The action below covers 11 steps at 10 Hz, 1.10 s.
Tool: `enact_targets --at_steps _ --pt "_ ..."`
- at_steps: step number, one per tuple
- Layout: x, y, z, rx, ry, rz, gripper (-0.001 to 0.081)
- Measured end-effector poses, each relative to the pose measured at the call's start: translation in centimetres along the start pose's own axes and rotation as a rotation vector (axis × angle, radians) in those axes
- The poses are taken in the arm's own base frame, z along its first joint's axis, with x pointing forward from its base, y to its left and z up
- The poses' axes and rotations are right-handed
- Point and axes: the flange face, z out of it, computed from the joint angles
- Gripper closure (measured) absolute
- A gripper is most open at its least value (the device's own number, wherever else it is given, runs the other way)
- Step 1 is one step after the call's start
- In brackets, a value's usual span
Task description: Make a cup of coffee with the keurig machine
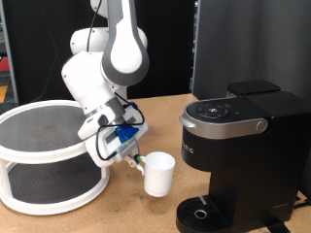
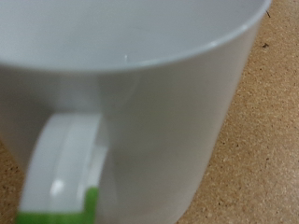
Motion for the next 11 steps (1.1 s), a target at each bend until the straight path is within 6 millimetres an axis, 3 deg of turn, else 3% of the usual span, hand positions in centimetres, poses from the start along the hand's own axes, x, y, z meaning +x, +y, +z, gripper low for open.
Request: enact_targets --at_steps 11 --pt "2.2 -2.6 5.9 0.053 0.052 0.014 0.0738"
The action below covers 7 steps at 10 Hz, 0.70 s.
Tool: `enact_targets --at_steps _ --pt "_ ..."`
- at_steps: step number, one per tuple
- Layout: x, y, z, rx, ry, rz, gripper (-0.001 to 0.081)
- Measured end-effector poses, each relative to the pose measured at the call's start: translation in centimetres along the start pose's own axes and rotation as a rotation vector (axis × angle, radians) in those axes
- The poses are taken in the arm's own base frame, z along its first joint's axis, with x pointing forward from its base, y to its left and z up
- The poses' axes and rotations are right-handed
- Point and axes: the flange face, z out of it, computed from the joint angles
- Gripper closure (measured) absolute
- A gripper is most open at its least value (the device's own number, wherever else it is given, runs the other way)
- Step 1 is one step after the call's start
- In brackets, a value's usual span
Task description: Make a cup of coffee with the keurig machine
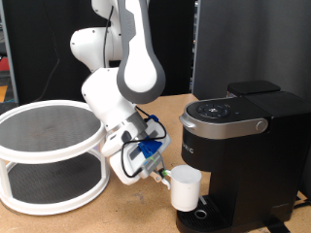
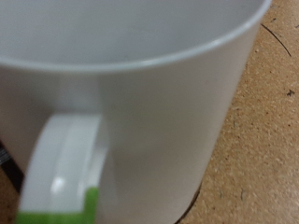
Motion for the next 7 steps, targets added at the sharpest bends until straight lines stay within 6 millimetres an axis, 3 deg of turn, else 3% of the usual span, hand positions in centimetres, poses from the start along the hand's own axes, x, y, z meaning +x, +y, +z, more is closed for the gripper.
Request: enact_targets --at_steps 7 --pt "0.7 -1.4 3.5 0.001 0.025 -0.012 0.0738"
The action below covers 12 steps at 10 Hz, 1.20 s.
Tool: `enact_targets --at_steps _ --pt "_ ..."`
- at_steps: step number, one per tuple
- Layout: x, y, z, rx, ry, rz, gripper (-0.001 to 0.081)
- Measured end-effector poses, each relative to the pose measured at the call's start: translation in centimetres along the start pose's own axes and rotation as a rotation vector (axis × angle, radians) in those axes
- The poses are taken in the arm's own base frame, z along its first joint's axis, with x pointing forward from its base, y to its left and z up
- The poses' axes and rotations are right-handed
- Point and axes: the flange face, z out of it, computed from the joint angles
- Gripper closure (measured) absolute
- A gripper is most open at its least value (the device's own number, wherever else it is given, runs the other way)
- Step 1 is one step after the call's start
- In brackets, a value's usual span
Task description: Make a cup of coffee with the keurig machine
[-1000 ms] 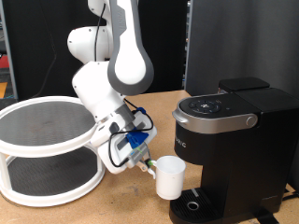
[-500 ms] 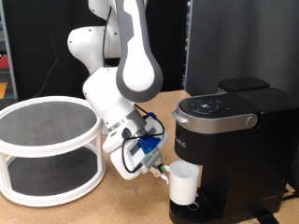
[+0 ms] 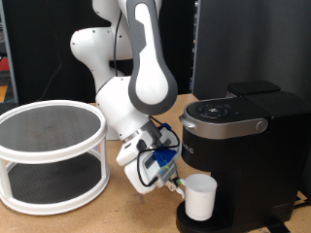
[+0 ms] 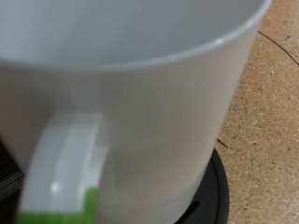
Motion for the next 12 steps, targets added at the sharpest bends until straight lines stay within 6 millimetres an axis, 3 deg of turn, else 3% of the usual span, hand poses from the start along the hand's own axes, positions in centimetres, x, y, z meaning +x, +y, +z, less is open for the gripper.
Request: enact_targets --at_steps 4,5,6,8,9,10,11,12 --pt "-0.7 0.1 0.9 0.002 -0.018 0.006 0.0729" --pt "-0.8 0.1 0.9 0.004 -0.019 0.005 0.0561" --pt "-0.9 0.2 0.9 0.004 -0.024 0.007 0.0561" --pt "-1.2 0.4 0.3 0.001 -0.035 0.020 0.0240" --pt "-1.2 0.6 -0.3 0.002 -0.049 0.026 0.0240" --pt "-1.2 0.6 -1.1 0.009 -0.060 0.031 0.0070" --pt "-1.1 0.6 -2.1 0.019 -0.069 0.039 0.0021" --pt "-1.0 0.6 -3.3 0.024 -0.079 0.045 0.0021"
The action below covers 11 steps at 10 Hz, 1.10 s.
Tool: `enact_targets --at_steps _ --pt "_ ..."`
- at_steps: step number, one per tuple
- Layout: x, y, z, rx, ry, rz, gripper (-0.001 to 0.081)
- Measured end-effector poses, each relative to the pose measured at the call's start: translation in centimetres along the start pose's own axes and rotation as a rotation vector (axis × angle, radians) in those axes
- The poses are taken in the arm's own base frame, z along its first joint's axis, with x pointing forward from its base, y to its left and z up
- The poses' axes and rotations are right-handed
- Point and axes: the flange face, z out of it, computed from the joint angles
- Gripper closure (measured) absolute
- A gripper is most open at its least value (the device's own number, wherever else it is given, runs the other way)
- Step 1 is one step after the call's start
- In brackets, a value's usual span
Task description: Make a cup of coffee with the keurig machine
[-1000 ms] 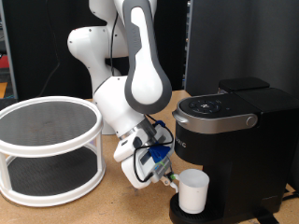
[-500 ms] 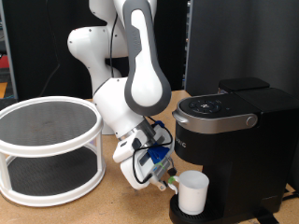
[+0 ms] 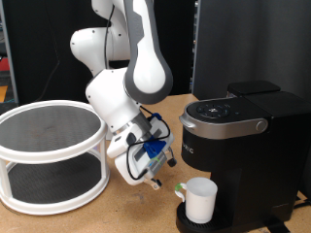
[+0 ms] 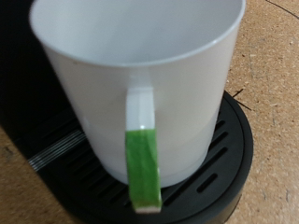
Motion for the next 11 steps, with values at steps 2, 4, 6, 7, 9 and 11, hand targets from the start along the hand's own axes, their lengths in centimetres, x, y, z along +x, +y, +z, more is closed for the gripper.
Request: enact_targets --at_steps 2,4,6,7,9,11 --pt "0.0 0.0 -2.3 0.011 -0.017 -0.002 0.0005" --pt "-0.4 -0.1 -4.5 0.001 -0.026 -0.019 0.0005" --pt "-0.6 -0.1 -4.3 0.005 -0.031 -0.018 0.0005" --pt "-0.7 -0.1 -4.3 0.016 -0.041 -0.030 0.0005" --pt "-0.8 -0.2 -5.0 0.073 -0.053 -0.053 0.0005" --pt "-0.5 -0.6 -7.0 0.126 -0.055 -0.058 0.0005"
